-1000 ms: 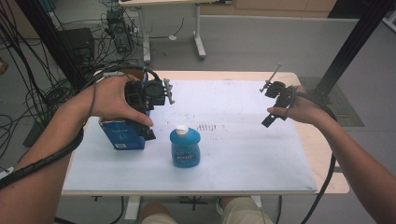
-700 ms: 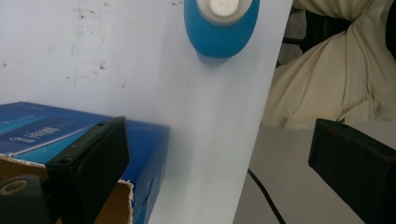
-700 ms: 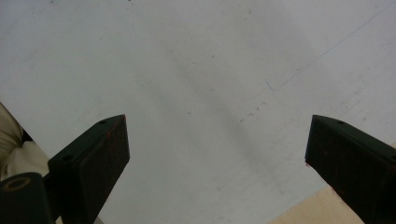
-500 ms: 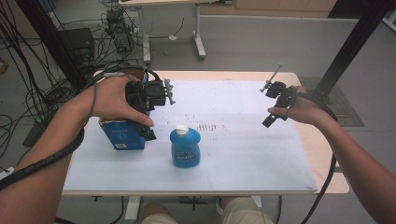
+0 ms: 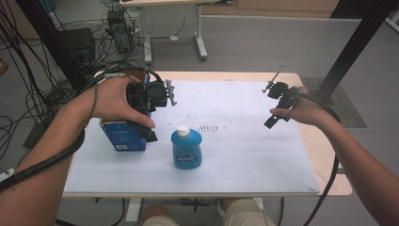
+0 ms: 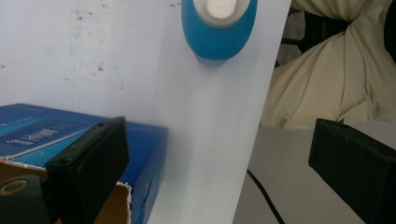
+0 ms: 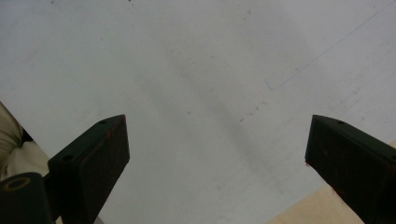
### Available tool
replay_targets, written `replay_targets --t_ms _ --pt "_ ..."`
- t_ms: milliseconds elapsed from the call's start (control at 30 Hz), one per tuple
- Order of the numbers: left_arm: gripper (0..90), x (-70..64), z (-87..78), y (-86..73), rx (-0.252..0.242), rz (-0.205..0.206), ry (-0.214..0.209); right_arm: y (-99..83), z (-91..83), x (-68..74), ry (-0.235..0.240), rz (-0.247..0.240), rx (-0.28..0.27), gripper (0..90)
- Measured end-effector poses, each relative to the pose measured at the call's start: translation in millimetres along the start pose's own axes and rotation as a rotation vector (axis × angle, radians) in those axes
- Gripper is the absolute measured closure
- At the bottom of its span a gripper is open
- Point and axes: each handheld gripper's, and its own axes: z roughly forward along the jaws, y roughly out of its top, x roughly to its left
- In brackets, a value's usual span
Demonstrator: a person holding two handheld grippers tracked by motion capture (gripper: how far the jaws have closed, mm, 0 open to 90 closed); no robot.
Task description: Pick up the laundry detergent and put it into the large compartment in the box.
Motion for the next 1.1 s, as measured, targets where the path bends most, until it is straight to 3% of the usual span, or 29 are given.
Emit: replay_targets --t_ms 533,1100 --pt "5.8 -1.3 0.9 9.5 -0.009 0.015 -0.002 -4.2 -2.0 -0.6 -0.001 -0.001 -0.005 6.5" --pt "5.7 -0.8 3.5 32.2 -0.019 0.044 -0.007 -9.4 -4.7 -1.9 -0.002 0.002 -0.009 6.5"
